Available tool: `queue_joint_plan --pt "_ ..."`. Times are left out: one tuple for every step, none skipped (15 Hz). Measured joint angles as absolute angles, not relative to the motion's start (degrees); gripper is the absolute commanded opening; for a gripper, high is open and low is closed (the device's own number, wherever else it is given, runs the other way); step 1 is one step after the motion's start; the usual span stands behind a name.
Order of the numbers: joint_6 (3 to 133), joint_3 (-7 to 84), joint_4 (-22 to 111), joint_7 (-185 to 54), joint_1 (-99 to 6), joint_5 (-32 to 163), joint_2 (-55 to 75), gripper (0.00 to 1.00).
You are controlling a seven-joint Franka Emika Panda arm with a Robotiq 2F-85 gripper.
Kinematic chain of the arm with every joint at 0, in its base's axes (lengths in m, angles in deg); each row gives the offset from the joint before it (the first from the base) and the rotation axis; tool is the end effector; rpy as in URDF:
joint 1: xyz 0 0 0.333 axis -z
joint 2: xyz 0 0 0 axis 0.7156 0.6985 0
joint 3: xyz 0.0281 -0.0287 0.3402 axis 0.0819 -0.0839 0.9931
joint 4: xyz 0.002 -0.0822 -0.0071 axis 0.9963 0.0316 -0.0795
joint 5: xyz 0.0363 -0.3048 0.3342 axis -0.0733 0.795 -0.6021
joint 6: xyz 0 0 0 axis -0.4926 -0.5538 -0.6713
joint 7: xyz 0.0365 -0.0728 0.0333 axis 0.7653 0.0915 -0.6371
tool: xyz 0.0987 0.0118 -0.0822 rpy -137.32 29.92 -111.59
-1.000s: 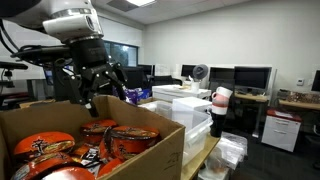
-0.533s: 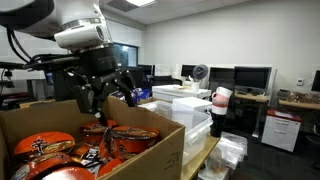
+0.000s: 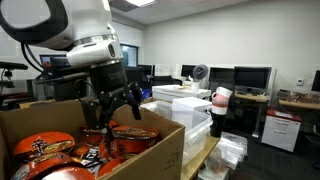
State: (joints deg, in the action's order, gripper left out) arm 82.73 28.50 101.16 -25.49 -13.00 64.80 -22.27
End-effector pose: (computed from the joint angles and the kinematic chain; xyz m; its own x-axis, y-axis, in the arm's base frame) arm 0.3366 -0.3529 0.3334 -0.0119 -0.9873 0.1587 -0.9767 -0.0226 -0.2136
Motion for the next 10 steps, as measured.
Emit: queue_joint_plan --pt "83.13 28.42 100.80 -25.47 -13.00 64.80 -21.43 1.00" --pt "83.56 28.36 100.46 -25.38 -13.01 64.78 -20.65 1.00" --pt "83.90 28.31 100.10 -25.22 -13.04 64.75 -19.93 1.00" --pt "84.16 28.27 99.75 -24.89 -13.08 64.74 -19.23 1.00" --pt "84.28 28.24 99.38 -24.39 -13.18 64.74 -18.58 1.00" --pt "84.51 28.20 99.09 -23.88 -13.36 64.74 -18.03 1.00" --pt "84.76 28.11 98.85 -23.36 -13.66 64.69 -17.59 1.00" --pt "84.92 28.06 98.64 -22.98 -14.00 64.45 -17.14 1.00" --pt "84.99 27.97 98.56 -22.84 -14.41 64.20 -16.82 1.00" --pt "85.07 27.88 98.56 -22.78 -14.87 63.77 -16.53 1.00"
